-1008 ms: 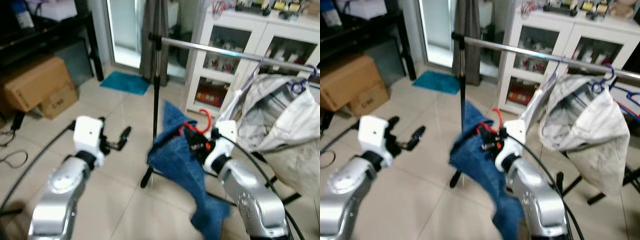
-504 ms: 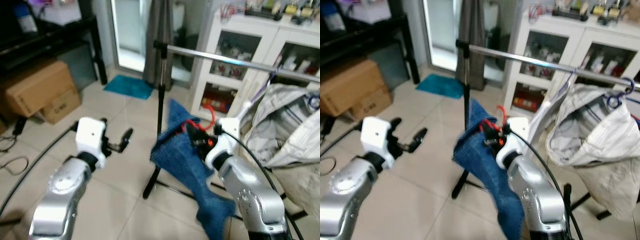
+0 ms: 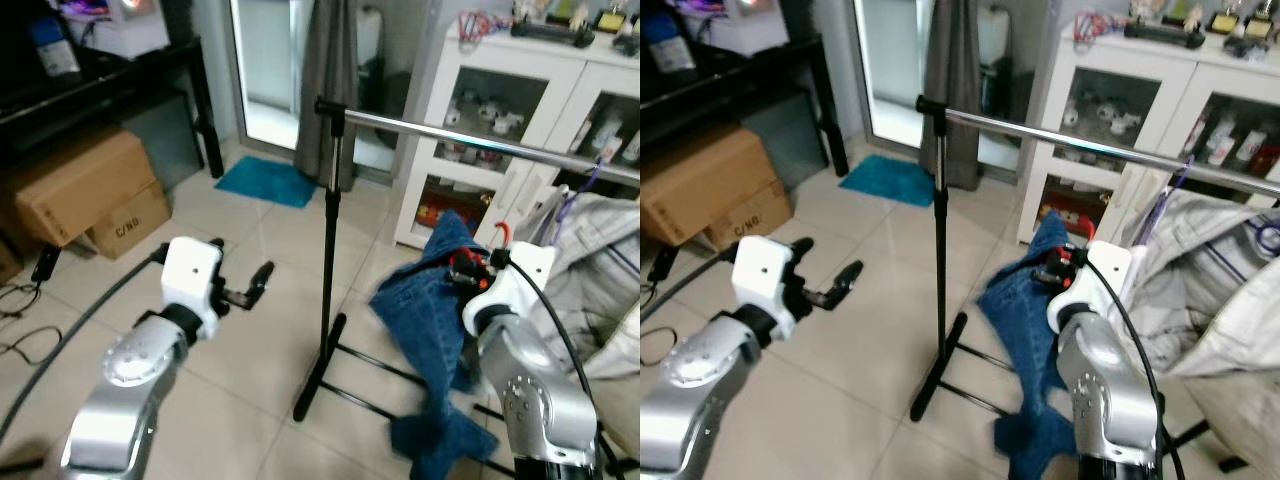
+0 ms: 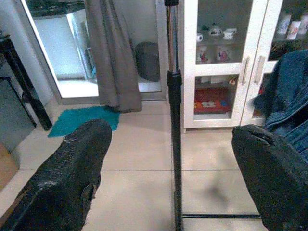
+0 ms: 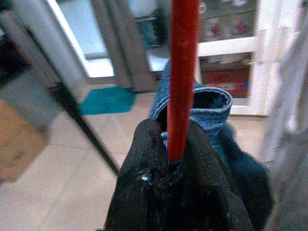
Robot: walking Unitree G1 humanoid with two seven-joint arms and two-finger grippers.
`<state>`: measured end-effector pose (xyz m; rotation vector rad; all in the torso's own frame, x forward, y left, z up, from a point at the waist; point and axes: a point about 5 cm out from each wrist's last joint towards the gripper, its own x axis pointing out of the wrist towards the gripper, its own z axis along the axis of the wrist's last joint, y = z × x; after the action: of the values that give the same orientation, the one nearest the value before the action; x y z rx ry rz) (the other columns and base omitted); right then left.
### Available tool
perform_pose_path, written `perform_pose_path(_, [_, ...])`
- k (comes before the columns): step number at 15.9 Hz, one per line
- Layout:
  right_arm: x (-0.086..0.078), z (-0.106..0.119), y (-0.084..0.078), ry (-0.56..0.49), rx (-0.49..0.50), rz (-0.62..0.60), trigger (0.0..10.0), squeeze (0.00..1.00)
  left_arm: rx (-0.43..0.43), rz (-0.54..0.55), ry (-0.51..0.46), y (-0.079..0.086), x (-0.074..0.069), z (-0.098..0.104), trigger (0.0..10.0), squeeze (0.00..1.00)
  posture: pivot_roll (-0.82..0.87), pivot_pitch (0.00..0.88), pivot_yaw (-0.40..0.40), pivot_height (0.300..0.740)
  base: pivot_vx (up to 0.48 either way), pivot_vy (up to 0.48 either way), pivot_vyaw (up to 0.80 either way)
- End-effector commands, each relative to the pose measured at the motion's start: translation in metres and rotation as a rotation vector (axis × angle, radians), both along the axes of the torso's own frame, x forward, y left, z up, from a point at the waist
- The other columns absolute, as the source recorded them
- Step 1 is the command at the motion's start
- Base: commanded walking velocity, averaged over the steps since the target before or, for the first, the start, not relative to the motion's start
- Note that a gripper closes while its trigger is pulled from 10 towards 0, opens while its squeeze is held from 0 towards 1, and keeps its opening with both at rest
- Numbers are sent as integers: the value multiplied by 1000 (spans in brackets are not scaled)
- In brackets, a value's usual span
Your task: Hang hanger
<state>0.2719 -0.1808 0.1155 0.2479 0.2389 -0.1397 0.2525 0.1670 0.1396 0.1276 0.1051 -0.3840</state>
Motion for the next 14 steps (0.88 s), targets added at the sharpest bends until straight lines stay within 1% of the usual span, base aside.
perform_pose_path(1, [0,9,-10,-32,-28,-21,10000,0,-4,-33,-4,-7,0,1,10000,1000,130,0,-1,740,386,0,0])
perform_pose_path(2, [3,16,6,-74,-12,100,10000,0,3,-39,-2,-6,0,0,10000,1000,131,0,-2,740,386,0,0])
perform_pose_path(3, [5,25,18,-117,-33,184,10000,0,12,-48,0,-6,0,0,10000,1000,131,0,-2,740,382,0,0])
perform_pose_path(4, [6,28,21,-130,-36,192,10000,0,14,-51,0,-6,0,0,10000,1000,133,0,-3,740,382,0,0])
perform_pose_path(5, [10,37,25,-165,-47,186,10000,0,11,-72,-3,-8,-1,1,10000,1000,133,0,-3,740,386,0,0])
perform_pose_path(7, [18,53,33,-229,-110,199,10000,0,2,-150,2,-13,-4,2,10000,1000,142,0,-13,740,382,0,0])
perform_pose_path(8, [22,56,36,-231,-131,206,10000,0,3,-187,7,-16,-5,2,10000,1000,142,0,-14,740,352,0,0])
perform_pose_path(9, [28,58,41,-228,-147,215,10000,0,1,-242,25,-22,-7,1,10000,1000,143,0,-14,740,0,0,0])
perform_pose_path(10, [31,59,43,-224,-154,218,10000,0,-1,-257,19,-24,-7,2,10000,1000,142,0,-14,740,0,0,0])
perform_pose_path(11, [39,60,45,-215,-164,202,10000,0,-13,-282,17,-27,-6,3,10000,1000,141,0,-14,740,0,0,0])
perform_pose_path(12, [45,61,47,-205,-152,195,10000,0,-18,-302,13,-30,-6,5,10000,1000,143,0,-14,740,0,0,0])
perform_pose_path(14, [69,60,56,-149,-177,238,10000,0,-24,-376,14,-36,-9,8,10000,1000,145,0,-11,740,0,0,0])
